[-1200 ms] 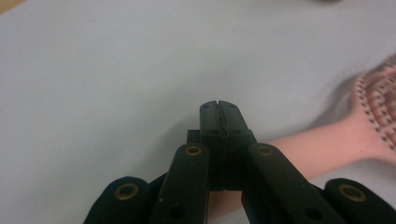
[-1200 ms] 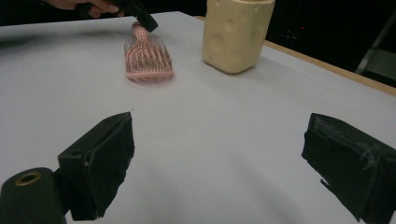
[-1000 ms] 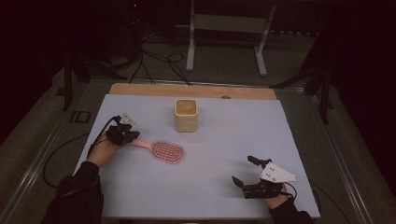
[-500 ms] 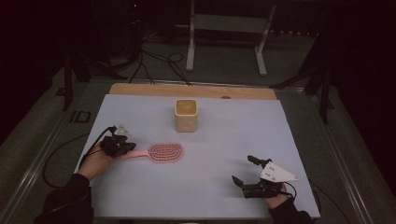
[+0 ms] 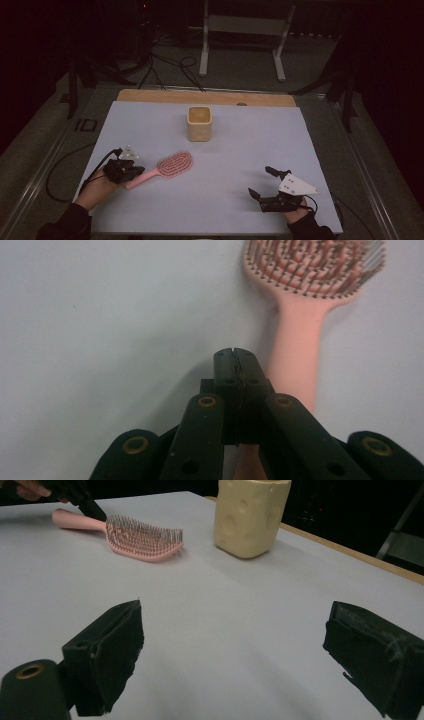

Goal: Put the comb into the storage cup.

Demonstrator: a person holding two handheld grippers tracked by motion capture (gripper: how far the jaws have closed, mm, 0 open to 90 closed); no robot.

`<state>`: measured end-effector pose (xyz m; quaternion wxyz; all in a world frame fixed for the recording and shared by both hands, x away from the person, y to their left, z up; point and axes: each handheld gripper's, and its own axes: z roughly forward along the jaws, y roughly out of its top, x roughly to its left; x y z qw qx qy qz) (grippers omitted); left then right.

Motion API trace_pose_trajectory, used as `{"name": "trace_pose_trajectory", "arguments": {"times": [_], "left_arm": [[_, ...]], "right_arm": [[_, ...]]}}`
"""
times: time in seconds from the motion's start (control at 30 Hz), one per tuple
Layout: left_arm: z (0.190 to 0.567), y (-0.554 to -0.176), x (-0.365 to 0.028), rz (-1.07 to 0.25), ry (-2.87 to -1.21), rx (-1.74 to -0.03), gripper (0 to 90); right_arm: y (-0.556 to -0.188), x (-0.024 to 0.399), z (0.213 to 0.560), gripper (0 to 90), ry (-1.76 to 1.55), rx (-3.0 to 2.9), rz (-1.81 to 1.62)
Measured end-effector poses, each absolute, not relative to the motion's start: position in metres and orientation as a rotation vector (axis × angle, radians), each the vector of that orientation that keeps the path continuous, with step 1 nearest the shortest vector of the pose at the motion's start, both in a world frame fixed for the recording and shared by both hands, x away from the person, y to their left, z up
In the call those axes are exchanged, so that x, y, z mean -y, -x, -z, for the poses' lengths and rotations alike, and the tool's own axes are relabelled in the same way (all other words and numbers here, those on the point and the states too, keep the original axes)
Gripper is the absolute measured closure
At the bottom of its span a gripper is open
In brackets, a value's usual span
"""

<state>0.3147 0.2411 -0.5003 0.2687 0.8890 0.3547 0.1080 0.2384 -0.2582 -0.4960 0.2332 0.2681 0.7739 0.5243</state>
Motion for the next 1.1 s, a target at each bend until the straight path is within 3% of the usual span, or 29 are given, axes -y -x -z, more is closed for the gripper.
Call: {"name": "trace_pose_trajectory", "arguments": {"times": [1.1], "left_arm": [[0.498,-0.277,-0.215,-0.228,-2.465,-0.870,89.7]], "right_arm": [[-0.239,0.256,0.498,8.8,-0.738,-2.139,-1.418]]}}
